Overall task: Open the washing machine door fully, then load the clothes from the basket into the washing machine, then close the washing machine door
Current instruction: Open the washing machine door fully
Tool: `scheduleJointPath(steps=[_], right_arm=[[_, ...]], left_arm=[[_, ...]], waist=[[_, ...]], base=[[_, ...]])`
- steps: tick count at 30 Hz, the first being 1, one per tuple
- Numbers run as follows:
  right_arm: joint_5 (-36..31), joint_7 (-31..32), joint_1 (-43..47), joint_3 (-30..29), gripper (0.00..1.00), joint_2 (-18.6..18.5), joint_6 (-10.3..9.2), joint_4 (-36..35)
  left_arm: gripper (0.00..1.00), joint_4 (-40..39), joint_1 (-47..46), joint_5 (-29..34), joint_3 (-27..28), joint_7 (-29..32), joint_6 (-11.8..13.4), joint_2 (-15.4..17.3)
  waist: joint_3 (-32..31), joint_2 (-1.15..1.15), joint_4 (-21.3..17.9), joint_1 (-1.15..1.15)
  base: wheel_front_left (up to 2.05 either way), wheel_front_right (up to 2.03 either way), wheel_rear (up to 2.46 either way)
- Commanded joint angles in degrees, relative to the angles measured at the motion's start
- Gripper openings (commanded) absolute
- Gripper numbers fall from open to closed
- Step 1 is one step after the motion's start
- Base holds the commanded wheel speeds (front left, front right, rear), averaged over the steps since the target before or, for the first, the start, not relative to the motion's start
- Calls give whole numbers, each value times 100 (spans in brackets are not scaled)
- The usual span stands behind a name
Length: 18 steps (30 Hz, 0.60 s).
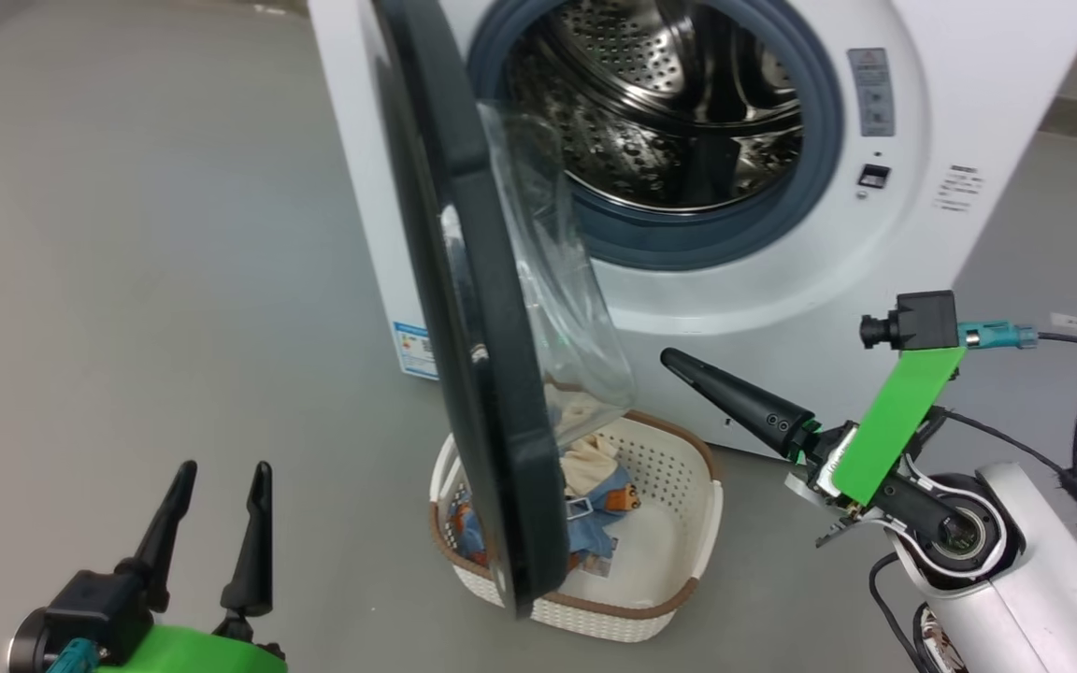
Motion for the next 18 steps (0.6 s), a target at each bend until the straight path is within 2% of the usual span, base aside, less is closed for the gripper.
scheduleJointPath(steps=[1,6,18], right_arm=[[-83,-85,-19,54,100,-23,17,-215],[-494,-790,139,138,100,-231,17,-587],[-1499,-2604,823,575,100,-1083,17,-986]], left_arm=[[100,-153,-71,27,220,-47,-18,58],[100,-175,-47,25,255,-47,-18,36],[100,-252,68,16,339,-47,-18,-7]], waist=[[-9,0,-165,0],[-2,0,-392,0],[-16,0,-801,0]], base=[[0,0,0],[0,0,0],[0,0,0]])
